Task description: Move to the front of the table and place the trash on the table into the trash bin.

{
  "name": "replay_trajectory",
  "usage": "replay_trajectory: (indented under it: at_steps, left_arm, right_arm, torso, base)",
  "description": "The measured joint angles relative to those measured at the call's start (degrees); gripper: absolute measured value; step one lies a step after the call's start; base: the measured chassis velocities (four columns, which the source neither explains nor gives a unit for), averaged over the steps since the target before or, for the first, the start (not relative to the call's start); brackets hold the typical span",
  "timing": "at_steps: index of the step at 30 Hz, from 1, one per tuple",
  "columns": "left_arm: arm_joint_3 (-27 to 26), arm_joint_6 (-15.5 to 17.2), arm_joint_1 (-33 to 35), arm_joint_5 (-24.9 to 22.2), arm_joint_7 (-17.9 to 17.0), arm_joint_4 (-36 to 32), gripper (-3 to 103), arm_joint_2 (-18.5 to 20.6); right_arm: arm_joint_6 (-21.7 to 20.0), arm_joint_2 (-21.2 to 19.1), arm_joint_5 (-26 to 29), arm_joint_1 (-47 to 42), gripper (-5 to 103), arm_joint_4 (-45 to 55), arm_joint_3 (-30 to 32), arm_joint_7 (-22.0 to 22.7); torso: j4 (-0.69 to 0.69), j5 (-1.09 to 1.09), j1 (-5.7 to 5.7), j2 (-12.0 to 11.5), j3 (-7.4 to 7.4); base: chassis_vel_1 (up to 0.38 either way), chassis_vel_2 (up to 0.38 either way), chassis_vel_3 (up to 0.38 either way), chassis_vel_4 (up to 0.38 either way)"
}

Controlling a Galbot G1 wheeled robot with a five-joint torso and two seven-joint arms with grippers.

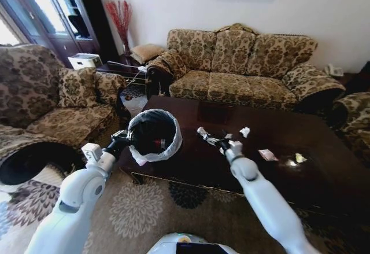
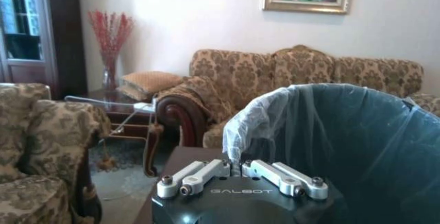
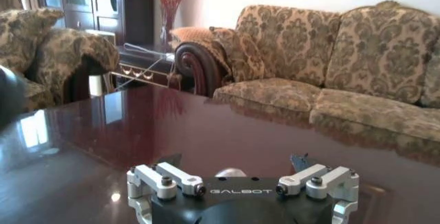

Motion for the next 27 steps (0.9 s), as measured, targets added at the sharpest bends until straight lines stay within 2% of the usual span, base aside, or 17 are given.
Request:
replay_trajectory:
  at_steps: [1,3,9,13,20,22,24,27]
  left_arm:
    - [-0.1,0.0,0.0,0.0,0.0,-0.1,3,0.0]
    - [-0.2,0.0,0.0,0.0,0.0,-0.2,3,0.0]
    - [-0.2,0.0,0.5,0.4,0.1,-0.5,3,-0.9]
    - [0.0,0.0,0.4,0.8,0.2,-0.6,3,-1.2]
    - [0.2,0.0,0.3,0.9,0.2,-0.9,3,-1.2]
    - [0.2,0.0,0.3,0.9,0.3,-1.0,3,-0.9]
    - [0.2,0.0,0.3,0.9,0.3,-1.0,3,-0.8]
    - [0.3,0.0,0.3,1.0,0.3,-1.0,3,-0.9]
  right_arm:
    - [0.2,1.1,-0.3,1.9,100,-3.1,-0.4,0.0]
    - [0.4,1.8,-0.4,3.2,100,-5.3,-0.6,0.0]
    - [0.6,5.1,0.1,8.7,100,-15.2,-0.8,0.0]
    - [0.4,5.5,1.2,9.3,100,-16.4,-0.9,-0.5]
    - [-0.3,4.4,1.7,8.0,102,-15.3,-0.9,-0.6]
    - [-0.8,3.5,2.3,6.9,93,-14.1,-0.9,-0.6]
    - [-0.9,3.2,2.4,6.5,93,-13.8,-0.8,-0.6]
    - [-0.9,3.1,2.4,5.4,77,-13.3,-0.5,-0.8]
  torso:
    - [-0.06,-0.01,0.01,0.0,0.0]
    - [-0.1,-0.02,0.01,0.0,0.0]
    - [-0.13,0.02,-0.02,0.0,0.0]
    - [-0.07,0.01,-0.02,0.0,0.0]
    - [-0.1,0.03,-0.01,0.0,0.0]
    - [-0.12,0.03,-0.02,0.0,-0.01]
    - [-0.11,0.03,-0.02,0.0,-0.01]
    - [-0.07,0.03,-0.01,0.0,-0.01]
  base:
    - [0.0,0.0,0.0,0.0]
    - [0.0,0.0,0.0,0.0]
    - [0.0,0.0,0.0,0.0]
    - [0.0,0.0,0.0,0.0]
    - [0.0,0.0,0.0,0.0]
    - [0.0,0.0,0.0,0.0]
    - [0.0,0.0,0.0,0.0]
    - [0.0,0.0,0.0,0.0]
